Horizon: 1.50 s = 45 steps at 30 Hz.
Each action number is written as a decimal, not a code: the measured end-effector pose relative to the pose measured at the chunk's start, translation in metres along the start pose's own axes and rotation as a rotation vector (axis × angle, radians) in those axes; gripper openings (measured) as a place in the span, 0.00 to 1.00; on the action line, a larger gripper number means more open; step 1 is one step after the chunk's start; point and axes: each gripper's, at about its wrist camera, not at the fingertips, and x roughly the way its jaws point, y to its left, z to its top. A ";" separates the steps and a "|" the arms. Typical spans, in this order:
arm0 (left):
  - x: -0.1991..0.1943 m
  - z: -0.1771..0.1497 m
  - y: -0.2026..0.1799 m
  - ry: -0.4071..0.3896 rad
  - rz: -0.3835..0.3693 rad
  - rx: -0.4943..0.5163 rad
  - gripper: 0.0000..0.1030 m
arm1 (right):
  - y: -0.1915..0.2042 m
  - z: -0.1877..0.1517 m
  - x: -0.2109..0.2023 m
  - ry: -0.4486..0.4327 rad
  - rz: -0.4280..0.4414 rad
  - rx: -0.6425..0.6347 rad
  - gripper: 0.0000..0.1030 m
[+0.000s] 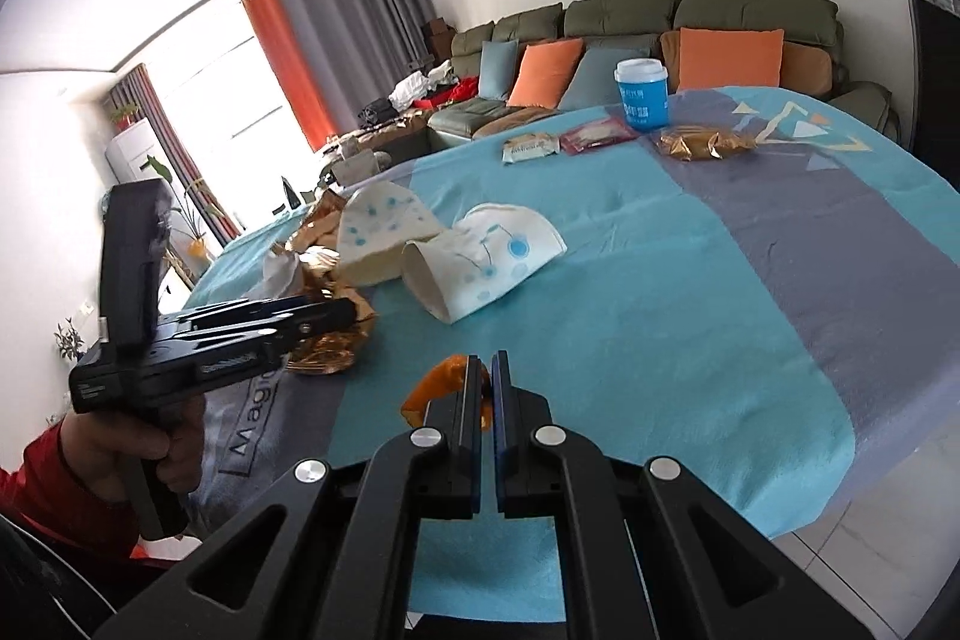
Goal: Collect trash
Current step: 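Grasp the gold wrapper with the left gripper while the right grasps an orange peel, then carry the gold wrapper and orange peel to the teal bin and open both grippers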
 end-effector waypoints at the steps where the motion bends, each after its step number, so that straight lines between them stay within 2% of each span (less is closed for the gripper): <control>1: -0.005 0.000 0.002 -0.011 -0.002 -0.010 0.31 | 0.000 0.001 -0.001 -0.007 -0.003 0.000 0.02; 11: -0.092 0.001 0.034 -0.182 0.000 -0.106 0.31 | 0.017 0.020 -0.010 -0.075 0.025 -0.024 0.02; 20: -0.158 -0.009 0.069 -0.290 0.074 -0.154 0.31 | 0.049 0.033 -0.013 -0.116 0.074 -0.088 0.02; 31: -0.230 -0.044 0.112 -0.366 0.203 -0.243 0.31 | 0.097 0.044 0.000 -0.127 0.172 -0.164 0.02; 45: -0.297 -0.078 0.170 -0.429 0.352 -0.324 0.31 | 0.163 0.056 0.028 -0.111 0.295 -0.272 0.02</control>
